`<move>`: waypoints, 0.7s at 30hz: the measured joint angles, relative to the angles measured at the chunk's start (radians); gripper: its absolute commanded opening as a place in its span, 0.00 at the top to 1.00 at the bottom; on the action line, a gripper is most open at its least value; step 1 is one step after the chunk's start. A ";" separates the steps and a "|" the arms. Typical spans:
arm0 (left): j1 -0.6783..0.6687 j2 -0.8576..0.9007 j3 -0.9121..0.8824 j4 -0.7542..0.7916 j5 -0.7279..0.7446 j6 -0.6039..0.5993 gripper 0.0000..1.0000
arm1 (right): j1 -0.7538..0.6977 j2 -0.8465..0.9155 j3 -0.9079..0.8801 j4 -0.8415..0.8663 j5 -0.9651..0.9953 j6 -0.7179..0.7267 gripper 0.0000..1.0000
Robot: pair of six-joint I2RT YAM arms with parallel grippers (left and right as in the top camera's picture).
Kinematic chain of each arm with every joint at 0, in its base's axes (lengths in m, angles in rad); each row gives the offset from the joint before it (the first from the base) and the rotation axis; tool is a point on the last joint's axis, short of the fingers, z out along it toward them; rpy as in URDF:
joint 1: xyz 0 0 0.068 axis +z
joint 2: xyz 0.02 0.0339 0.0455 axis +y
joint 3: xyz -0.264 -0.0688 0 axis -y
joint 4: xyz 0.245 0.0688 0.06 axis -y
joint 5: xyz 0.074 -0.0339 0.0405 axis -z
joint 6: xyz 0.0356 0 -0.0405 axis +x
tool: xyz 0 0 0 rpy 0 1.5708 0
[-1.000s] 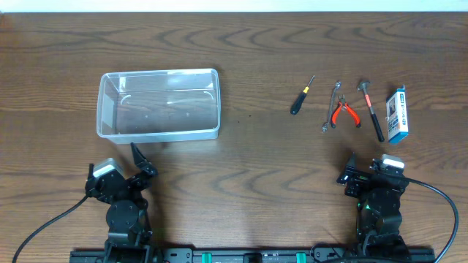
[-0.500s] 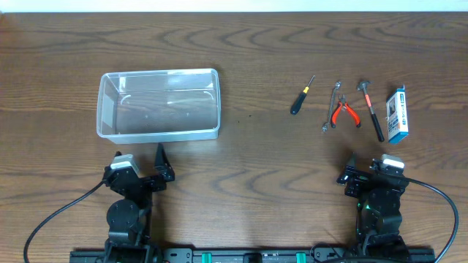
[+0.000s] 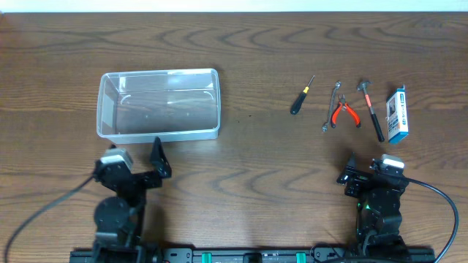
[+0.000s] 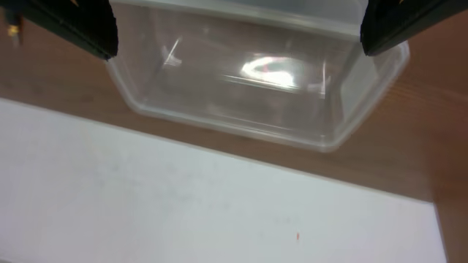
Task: Pack container
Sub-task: 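Raise the left arm and move its gripper over the clear container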
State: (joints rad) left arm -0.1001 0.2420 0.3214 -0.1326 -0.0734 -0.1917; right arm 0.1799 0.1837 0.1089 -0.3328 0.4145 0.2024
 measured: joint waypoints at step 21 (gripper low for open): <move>0.000 1.136 1.369 -0.858 0.076 0.043 0.02 | 0.000 0.004 -0.003 0.001 -0.003 0.000 0.01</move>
State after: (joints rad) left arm -0.1001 1.3781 1.6905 -0.9905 0.0025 -0.1482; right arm 0.1799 0.1879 0.1055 -0.3321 0.4114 0.2024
